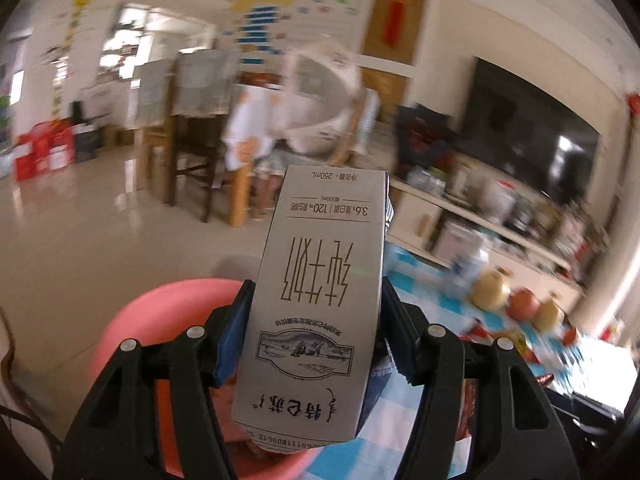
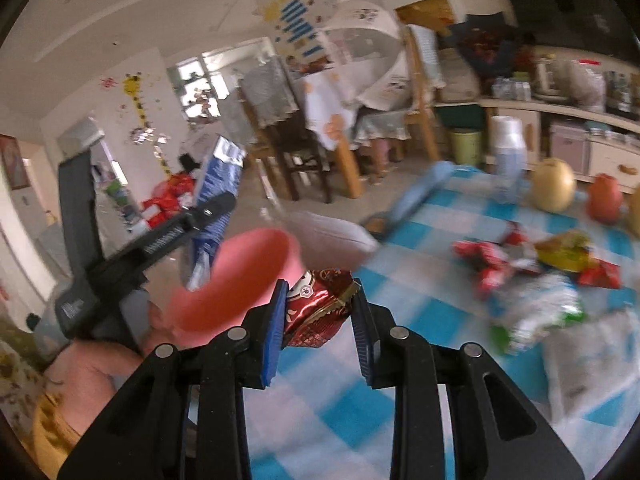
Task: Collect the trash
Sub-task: 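Open both tools over the pink bucket to drop carton and red bag, then move both tools back over the table toward the remaining wrappers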
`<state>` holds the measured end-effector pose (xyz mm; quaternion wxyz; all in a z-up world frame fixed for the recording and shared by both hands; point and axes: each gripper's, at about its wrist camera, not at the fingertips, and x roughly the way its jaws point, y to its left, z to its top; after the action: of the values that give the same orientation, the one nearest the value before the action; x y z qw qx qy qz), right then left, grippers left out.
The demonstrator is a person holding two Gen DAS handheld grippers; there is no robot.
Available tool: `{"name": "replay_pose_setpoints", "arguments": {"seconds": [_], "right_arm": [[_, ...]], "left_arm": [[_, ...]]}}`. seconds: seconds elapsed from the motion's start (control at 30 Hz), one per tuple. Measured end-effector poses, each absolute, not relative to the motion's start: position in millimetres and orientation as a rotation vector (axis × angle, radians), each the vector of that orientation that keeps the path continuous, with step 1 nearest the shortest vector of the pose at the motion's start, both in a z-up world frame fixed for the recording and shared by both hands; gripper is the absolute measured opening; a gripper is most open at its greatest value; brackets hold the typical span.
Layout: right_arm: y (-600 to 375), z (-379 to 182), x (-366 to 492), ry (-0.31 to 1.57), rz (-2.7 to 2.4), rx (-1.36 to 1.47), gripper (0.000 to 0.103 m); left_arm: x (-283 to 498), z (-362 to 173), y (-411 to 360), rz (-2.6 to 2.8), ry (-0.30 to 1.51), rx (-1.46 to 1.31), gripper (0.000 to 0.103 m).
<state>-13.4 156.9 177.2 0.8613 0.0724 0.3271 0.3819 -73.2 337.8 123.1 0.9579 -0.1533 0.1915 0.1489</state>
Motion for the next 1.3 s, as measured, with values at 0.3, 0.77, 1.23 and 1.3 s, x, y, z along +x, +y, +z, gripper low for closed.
{"name": "replay_pose_setpoints", "arguments": {"seconds": [0.3, 0.77, 1.23, 1.3], "right_arm": [[250.3, 174.7, 6.5, 0.722, 0.910, 0.158, 0.032], [223.3, 166.4, 6.3, 0.705, 0.628, 0.131, 0.094], [157.0, 151.8, -13.0, 0.691, 0.495, 0.058, 0.098], [146.7, 151.5, -15.7, 0.685, 0.467, 0.043, 0.098]], "left_arm": [[-84.4, 114.5, 391.5, 0.509, 0.406, -0.431, 0.062], [-84.5, 110.6, 385.1, 0.551, 0.437, -0.337, 0.063], [-80.6, 116.8, 353.3, 0.473, 0.405, -0.239, 0.065], [-80.6, 117.2, 349.3, 0.463, 0.398, -0.228, 0.065]]}}
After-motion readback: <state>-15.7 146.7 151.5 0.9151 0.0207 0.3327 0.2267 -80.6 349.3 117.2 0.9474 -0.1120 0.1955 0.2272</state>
